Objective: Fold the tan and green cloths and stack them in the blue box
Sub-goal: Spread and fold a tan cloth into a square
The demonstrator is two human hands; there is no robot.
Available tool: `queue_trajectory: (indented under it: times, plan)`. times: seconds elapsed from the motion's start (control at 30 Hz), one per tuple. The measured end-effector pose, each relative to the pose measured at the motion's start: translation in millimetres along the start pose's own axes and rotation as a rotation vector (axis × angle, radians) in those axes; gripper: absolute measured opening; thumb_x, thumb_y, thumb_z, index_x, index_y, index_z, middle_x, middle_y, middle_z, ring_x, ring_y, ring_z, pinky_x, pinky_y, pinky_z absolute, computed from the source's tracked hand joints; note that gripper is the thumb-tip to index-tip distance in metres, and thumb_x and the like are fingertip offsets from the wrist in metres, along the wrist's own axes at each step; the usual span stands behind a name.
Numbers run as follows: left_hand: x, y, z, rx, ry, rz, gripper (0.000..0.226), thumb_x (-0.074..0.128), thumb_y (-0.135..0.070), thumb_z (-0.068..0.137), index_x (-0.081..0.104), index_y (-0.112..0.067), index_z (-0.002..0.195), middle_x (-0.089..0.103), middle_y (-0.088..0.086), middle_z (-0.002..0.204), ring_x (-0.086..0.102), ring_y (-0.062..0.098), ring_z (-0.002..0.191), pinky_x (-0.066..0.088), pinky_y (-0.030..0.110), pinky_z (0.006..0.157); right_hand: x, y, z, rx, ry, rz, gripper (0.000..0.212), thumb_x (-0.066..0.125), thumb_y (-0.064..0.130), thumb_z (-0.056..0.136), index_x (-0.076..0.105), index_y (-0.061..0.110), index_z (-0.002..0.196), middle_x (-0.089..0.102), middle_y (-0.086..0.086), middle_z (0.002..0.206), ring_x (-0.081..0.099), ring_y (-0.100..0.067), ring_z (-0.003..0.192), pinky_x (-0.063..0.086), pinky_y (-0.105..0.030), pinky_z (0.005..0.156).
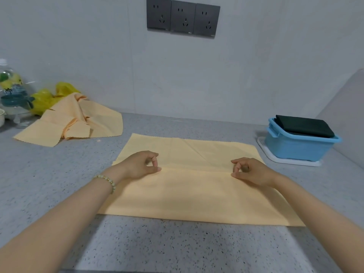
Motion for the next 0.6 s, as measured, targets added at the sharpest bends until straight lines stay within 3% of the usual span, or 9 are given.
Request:
queue_trajectory:
  times: [0.1, 0.2, 0.3, 0.37, 0.47, 0.6]
  plan:
    - [-3, -6, -3, -0.037, -0.024, 0.037, 0.016, 0.069, -0.026, 0.087, 0.058, -0.015, 0.092, 0.051, 0.003, 0.136, 0.048, 0.018, 0.126, 0.037, 0.031, 0.105, -1, 2, -4, 0.022, -0.025, 0.043, 0.011, 0.070, 0.017, 0.084, 0.063, 0.009, 0.088, 0.057, 0.001, 0.125, 0.044, -0.007, 0.126, 0.029, -0.019, 0.098]
    - [-1, -27, -13, -0.028, -0.145, 0.330, 0.038, 0.063, -0.030, 0.089, 0.050, -0.022, 0.125, 0.045, -0.004, 0.141, 0.041, 0.020, 0.129, 0.033, 0.031, 0.104, 5, 22, -14, 0.004, -0.180, -0.074, 0.028, 0.065, 0.023, 0.088, 0.057, 0.016, 0.114, 0.047, 0.002, 0.136, 0.040, -0.014, 0.131, 0.027, -0.019, 0.101]
    - [26, -51, -34, 0.015, -0.237, 0.299, 0.041, 0.048, -0.031, 0.096, 0.043, -0.025, 0.136, 0.043, -0.006, 0.142, 0.042, 0.019, 0.127, 0.035, 0.031, 0.102, 33, 62, -29, -0.079, -0.317, -0.046, 0.038, 0.053, 0.021, 0.095, 0.051, 0.013, 0.132, 0.042, -0.002, 0.145, 0.040, -0.016, 0.133, 0.023, -0.012, 0.100]
    - [53, -59, -46, -0.018, -0.172, 0.325, 0.044, 0.034, -0.031, 0.100, 0.034, -0.022, 0.144, 0.035, -0.003, 0.149, 0.035, 0.022, 0.132, 0.030, 0.037, 0.108, 62, 90, -33, -0.127, -0.259, -0.076, 0.041, 0.042, 0.018, 0.099, 0.044, 0.009, 0.139, 0.035, -0.007, 0.151, 0.032, -0.018, 0.138, 0.018, -0.016, 0.108]
    - [79, -57, -53, -0.168, -0.060, 0.435, 0.051, 0.018, -0.033, 0.103, 0.012, -0.022, 0.153, 0.007, -0.005, 0.160, 0.007, 0.021, 0.146, 0.006, 0.048, 0.118, 106, 116, -32, -0.108, -0.160, -0.160, 0.046, 0.027, 0.019, 0.102, 0.029, 0.012, 0.148, 0.018, -0.004, 0.158, 0.016, -0.015, 0.145, 0.010, -0.029, 0.118]
    - [90, -52, -59, -0.169, -0.099, 0.485, 0.052, 0.013, -0.035, 0.103, 0.002, -0.023, 0.153, -0.005, -0.008, 0.160, -0.007, 0.018, 0.147, -0.005, 0.050, 0.117, 139, 123, -34, -0.067, -0.165, -0.334, 0.049, 0.019, 0.026, 0.104, 0.014, 0.017, 0.152, 0.006, 0.001, 0.160, 0.003, -0.013, 0.147, -0.001, -0.036, 0.118]
Point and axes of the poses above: each hand's wrist, its own z-axis towards the middle knuckle, its own x-axis out of the palm, y = z × x, the point moved 4 cm from there along z, towards the middle knuckle
